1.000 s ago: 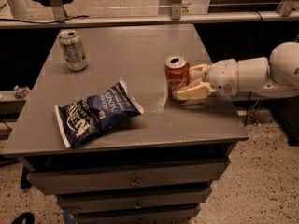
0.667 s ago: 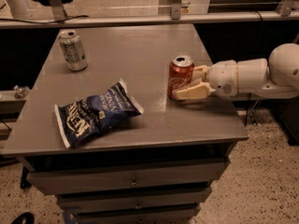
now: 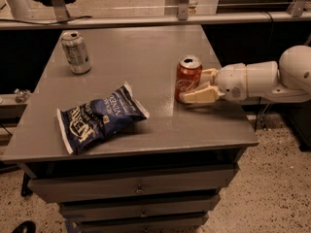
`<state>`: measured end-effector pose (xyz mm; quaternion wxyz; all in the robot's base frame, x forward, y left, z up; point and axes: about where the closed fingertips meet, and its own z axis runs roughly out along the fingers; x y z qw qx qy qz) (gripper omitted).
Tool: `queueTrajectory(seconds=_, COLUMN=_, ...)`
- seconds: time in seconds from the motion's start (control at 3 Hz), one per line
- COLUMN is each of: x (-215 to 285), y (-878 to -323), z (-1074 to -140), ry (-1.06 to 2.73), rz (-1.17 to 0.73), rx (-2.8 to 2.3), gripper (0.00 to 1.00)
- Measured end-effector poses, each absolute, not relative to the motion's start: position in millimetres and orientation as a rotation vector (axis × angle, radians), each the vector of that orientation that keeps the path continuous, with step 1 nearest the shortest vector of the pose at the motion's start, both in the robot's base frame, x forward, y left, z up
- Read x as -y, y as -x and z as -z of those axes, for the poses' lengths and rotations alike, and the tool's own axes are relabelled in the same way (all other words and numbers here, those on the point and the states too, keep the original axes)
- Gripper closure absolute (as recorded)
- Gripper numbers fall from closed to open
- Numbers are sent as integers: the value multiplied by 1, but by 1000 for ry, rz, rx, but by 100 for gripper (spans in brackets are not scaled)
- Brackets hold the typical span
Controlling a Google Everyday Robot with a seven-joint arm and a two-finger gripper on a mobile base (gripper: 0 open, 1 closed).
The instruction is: Place coke can upright
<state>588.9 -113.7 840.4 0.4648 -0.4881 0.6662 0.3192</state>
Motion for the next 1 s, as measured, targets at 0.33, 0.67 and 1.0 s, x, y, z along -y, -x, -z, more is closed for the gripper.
queueTrajectory(seconds=0.33, x=114, y=-589, z=-840, ry=1199, rz=-784, rx=-1636, gripper=12)
queueTrajectory(seconds=0.67, x=119, y=-590, z=-842, ry=1193, rz=-794, rx=-1658, gripper=0)
queueTrajectory(seconds=1.0, x=132, y=-593, z=-854, ry=1189, rz=-786, rx=-1661, gripper=0)
